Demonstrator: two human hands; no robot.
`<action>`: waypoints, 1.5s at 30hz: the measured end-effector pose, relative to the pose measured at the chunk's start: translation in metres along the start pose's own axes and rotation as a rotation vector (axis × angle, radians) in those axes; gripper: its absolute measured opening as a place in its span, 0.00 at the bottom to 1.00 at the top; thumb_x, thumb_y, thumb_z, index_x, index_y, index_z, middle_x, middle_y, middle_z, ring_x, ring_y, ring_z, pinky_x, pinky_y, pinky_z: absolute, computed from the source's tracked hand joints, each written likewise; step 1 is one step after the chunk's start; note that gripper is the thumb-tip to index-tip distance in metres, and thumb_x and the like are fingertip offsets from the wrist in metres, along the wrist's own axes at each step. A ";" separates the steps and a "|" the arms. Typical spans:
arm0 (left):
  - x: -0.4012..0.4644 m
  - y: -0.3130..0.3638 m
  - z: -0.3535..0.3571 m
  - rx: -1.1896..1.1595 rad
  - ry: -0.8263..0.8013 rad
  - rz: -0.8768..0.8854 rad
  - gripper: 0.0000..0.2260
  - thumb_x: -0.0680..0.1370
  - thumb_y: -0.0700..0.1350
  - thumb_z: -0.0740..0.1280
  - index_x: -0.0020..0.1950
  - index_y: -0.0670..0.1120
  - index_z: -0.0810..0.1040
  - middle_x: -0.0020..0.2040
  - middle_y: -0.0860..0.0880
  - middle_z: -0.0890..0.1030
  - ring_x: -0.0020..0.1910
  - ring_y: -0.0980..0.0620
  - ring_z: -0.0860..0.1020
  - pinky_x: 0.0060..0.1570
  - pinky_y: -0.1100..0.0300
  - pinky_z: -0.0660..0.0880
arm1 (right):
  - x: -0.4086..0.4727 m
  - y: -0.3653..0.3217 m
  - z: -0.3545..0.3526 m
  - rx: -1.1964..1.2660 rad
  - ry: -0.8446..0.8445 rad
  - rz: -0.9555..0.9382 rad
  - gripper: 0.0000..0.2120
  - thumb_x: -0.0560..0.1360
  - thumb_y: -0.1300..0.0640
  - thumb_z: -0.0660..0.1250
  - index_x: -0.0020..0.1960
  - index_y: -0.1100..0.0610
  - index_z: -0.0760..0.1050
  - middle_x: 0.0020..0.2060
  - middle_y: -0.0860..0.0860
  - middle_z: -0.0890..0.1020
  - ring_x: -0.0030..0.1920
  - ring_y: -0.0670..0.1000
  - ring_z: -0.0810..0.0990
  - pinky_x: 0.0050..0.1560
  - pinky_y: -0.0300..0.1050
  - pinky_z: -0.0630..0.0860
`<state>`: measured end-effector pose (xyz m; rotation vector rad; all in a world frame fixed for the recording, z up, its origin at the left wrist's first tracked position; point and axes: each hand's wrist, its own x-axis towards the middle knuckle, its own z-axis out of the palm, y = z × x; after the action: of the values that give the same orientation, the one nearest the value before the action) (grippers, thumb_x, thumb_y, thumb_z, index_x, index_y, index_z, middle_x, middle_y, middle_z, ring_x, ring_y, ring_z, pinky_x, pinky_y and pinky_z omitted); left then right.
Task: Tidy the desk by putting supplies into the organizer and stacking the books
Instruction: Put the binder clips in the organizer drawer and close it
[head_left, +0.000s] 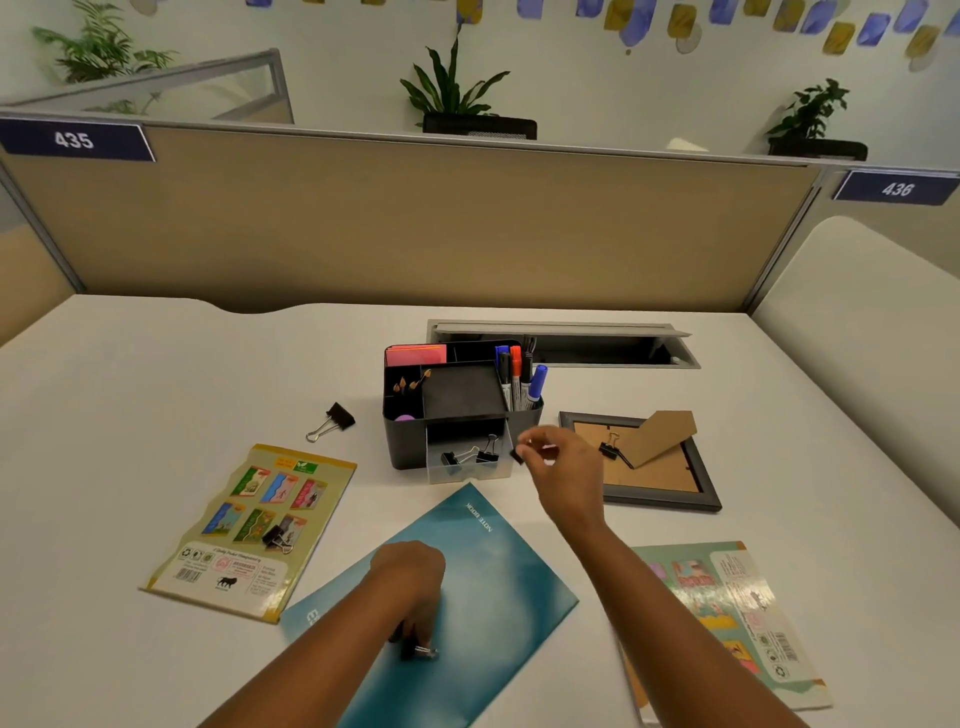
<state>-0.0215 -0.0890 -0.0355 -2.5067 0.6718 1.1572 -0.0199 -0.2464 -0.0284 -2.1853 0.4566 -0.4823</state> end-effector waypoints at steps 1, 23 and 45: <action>0.004 -0.001 0.001 -0.012 -0.013 0.008 0.19 0.70 0.54 0.73 0.29 0.45 0.67 0.24 0.52 0.71 0.29 0.54 0.73 0.50 0.61 0.74 | 0.006 -0.004 0.003 0.042 0.023 0.001 0.07 0.73 0.60 0.68 0.50 0.60 0.80 0.47 0.55 0.83 0.42 0.46 0.76 0.42 0.32 0.74; 0.026 -0.045 0.021 -0.388 0.342 0.307 0.12 0.65 0.52 0.76 0.44 0.50 0.81 0.33 0.58 0.77 0.31 0.60 0.71 0.33 0.67 0.65 | -0.049 0.028 0.040 -0.027 -0.089 -0.506 0.05 0.74 0.57 0.64 0.48 0.52 0.76 0.45 0.51 0.79 0.44 0.45 0.75 0.40 0.39 0.77; 0.026 -0.093 0.018 -1.400 0.897 0.028 0.09 0.71 0.39 0.73 0.33 0.50 0.78 0.30 0.54 0.80 0.33 0.54 0.78 0.40 0.61 0.74 | -0.101 0.019 0.065 -0.288 -0.628 -0.886 0.09 0.76 0.55 0.59 0.54 0.54 0.74 0.52 0.55 0.79 0.53 0.54 0.76 0.51 0.41 0.71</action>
<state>0.0316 -0.0095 -0.0601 -4.2662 -0.1153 0.3608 -0.0785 -0.1666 -0.1000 -2.5813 -0.8609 -0.1484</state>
